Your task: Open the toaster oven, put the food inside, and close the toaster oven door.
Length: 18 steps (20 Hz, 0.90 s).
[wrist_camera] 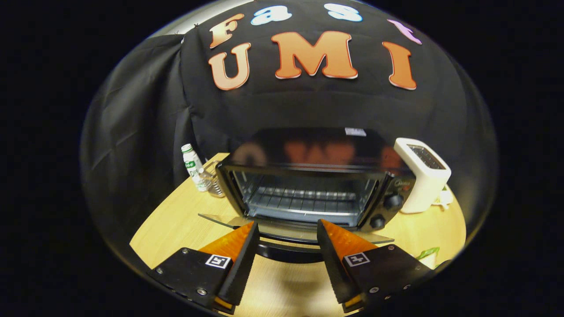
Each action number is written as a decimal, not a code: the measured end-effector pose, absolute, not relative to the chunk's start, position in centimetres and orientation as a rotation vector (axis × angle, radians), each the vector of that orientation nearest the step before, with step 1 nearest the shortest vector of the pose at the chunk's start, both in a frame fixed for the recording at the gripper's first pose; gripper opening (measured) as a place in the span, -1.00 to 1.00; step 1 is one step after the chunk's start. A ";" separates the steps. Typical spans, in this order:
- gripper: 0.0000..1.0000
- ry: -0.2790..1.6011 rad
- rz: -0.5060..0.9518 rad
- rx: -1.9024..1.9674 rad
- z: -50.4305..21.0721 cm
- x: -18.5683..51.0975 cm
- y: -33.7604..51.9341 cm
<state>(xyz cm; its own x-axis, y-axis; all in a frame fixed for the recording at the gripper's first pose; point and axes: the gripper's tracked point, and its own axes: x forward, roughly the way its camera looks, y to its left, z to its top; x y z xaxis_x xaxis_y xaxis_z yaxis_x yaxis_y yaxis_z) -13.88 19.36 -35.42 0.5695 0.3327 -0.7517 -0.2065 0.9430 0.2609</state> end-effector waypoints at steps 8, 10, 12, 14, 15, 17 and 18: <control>0.52 1.086 0.331 0.195 -39.5 -18.4 19.6; 0.51 1.138 0.337 0.188 -40.9 -19.4 19.7; 0.50 1.193 0.333 0.193 -42.0 -20.4 19.3; 0.50 1.240 0.325 0.209 -42.8 -21.3 19.2; 0.49 1.238 0.327 0.219 -42.8 -21.5 19.3; 0.49 1.230 0.341 0.231 -42.3 -21.5 19.1; 0.49 1.239 0.351 0.237 -41.9 -21.7 18.9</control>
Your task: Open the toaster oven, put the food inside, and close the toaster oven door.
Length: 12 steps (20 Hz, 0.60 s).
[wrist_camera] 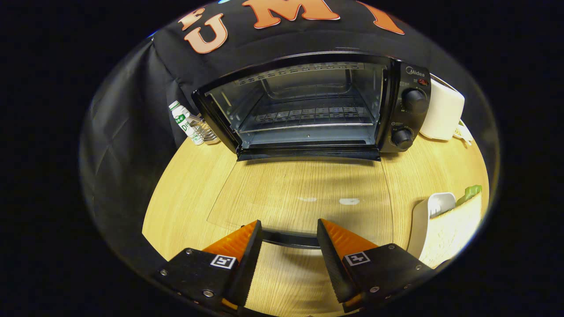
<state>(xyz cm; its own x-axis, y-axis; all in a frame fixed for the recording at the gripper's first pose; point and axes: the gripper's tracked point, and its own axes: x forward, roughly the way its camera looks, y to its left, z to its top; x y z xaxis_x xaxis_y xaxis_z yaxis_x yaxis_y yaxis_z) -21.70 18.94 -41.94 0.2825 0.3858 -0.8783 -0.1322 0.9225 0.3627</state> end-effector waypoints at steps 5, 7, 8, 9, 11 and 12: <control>0.72 1.191 0.394 0.265 -38.1 -21.2 16.3; 0.83 1.163 0.395 0.245 -36.8 -20.5 14.1; 0.89 1.152 0.393 0.248 -36.1 -20.1 12.9; 0.90 1.146 0.383 0.254 -35.6 -19.7 11.7; 0.90 1.152 0.352 0.245 -35.2 -19.3 8.6; 0.89 1.155 0.334 0.228 -35.1 -19.0 6.8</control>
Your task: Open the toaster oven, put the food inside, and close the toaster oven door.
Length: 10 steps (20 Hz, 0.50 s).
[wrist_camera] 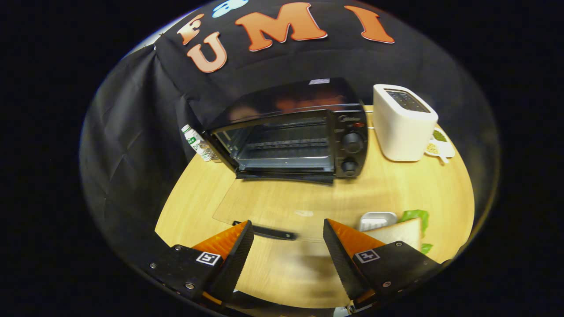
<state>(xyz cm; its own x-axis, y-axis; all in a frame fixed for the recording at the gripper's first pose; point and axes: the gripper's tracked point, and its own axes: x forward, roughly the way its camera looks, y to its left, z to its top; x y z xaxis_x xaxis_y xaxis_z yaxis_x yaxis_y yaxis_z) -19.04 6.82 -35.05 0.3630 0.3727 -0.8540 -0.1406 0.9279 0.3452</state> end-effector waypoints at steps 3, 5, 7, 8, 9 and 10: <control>0.89 1.166 0.291 0.200 -34.7 -18.7 1.8; 0.88 1.175 0.248 0.188 -35.1 -18.4 -1.6; 0.88 1.191 0.205 0.180 -36.0 -18.4 -4.6; 0.88 1.205 0.195 0.182 -36.6 -18.6 -5.6; 0.86 1.227 0.190 0.182 -37.3 -18.9 -6.2; 0.86 1.253 0.196 0.182 -38.2 -19.4 -6.6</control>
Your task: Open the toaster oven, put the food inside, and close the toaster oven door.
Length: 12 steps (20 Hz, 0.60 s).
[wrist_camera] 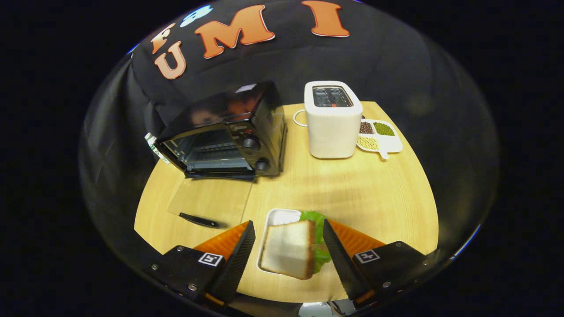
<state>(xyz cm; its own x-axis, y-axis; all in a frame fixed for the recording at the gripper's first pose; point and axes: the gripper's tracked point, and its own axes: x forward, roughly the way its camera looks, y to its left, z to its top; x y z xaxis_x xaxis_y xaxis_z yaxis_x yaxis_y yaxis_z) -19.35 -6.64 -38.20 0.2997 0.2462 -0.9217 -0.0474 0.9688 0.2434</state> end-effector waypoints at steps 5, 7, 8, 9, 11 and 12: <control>0.86 1.382 0.210 0.233 -42.0 -21.9 -7.9; 0.86 1.426 0.236 0.276 -43.5 -22.7 -7.5; 0.86 1.442 0.253 0.325 -43.9 -22.9 -6.8; 0.87 1.460 0.259 0.369 -44.3 -23.1 -6.3; 0.80 1.496 0.275 0.434 -44.7 -23.7 -5.7; 0.74 1.499 0.282 0.465 -44.6 -23.6 -5.3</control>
<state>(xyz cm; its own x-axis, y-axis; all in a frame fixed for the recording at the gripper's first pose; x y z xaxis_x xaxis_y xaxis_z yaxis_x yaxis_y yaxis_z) -23.63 -5.31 -44.58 0.0630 0.4573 -0.8871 0.1038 0.8810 0.4615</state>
